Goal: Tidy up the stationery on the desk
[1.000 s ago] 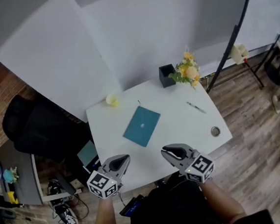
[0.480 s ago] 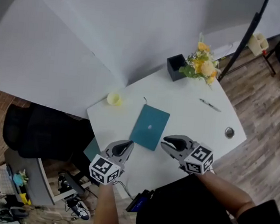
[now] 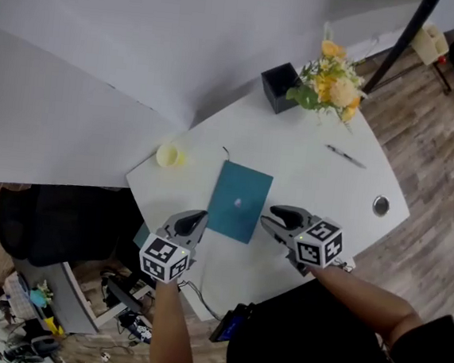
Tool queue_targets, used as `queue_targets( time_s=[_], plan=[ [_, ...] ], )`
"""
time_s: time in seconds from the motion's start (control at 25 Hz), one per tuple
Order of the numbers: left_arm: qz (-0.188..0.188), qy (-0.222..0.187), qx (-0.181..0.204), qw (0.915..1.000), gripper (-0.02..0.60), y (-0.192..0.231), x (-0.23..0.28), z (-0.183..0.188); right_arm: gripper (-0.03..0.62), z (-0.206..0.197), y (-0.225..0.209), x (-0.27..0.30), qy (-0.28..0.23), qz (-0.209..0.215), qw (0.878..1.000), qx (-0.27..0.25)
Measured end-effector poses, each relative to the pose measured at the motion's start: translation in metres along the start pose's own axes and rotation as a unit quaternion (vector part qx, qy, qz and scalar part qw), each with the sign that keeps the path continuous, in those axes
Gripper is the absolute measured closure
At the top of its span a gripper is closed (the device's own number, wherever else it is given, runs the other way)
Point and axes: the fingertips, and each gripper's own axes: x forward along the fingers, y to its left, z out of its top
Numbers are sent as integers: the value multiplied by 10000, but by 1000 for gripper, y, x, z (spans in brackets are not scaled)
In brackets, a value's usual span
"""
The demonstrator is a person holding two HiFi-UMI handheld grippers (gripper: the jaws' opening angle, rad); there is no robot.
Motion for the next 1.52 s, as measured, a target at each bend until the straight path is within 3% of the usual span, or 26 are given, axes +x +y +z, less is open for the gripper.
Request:
queue_targets(
  time_s=[0.28,0.36,0.6,0.92,1.52],
  plan=[
    [191,444,-96,9988,580,20,28,-22,408,-19,-9,22,246,-176,9988,385],
    [282,480,-169,9983,529,28,33,-24,407,-20,-11,27,271,-213,9983,478],
    [306,818,-413,9953,472,39,46,-41,404,-23,-21,35,292,-386,9955,820],
    [255,1283,-513,9901,465,43,65,-57,405,-29,-36,42,368,-744,9871,1367],
    [247,1534,-507,9865,466,44,73,-68,427,-36,-46,48,535,-1155,9819,1400]
  ],
)
